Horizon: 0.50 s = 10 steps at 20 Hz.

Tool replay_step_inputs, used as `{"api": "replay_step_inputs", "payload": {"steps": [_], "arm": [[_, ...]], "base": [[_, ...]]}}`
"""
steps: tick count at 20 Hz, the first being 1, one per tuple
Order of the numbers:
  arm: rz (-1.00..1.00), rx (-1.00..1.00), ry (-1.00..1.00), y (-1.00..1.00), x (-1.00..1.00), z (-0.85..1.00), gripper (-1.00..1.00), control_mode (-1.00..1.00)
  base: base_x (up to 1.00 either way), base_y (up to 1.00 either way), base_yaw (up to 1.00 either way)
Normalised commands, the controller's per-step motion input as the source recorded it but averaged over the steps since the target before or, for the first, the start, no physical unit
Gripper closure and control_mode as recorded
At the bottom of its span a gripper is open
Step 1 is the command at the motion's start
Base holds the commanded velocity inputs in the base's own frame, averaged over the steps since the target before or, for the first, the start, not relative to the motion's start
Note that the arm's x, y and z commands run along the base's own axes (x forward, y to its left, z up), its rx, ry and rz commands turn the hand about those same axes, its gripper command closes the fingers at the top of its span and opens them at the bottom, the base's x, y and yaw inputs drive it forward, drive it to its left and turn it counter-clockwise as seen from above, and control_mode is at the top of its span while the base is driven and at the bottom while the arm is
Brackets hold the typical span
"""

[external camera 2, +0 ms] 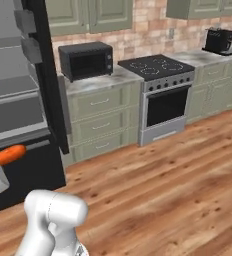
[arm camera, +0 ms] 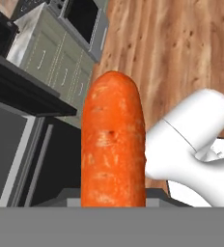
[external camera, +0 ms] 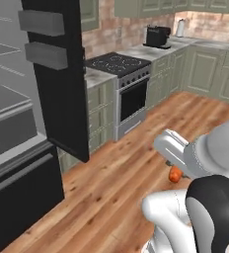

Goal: Gather the carrot and sweet potato from the fridge and place them on a tray on the dining counter. Then gather the fishs from the fridge and place them on the other tray.

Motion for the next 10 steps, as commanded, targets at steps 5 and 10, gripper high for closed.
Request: {"api": "replay_step_inputs", "payload": {"steps": [5,10], "arm": [[0.00,0.00,0.00,0.00,0.00,0.00,1.00,1.00],[0.00,0.00,0.00,0.00,0.00,0.00,1.00,1.00]], "base": [[-0.07,-0.33,-0.36],[0.00,-0.48,-0.31]]}}
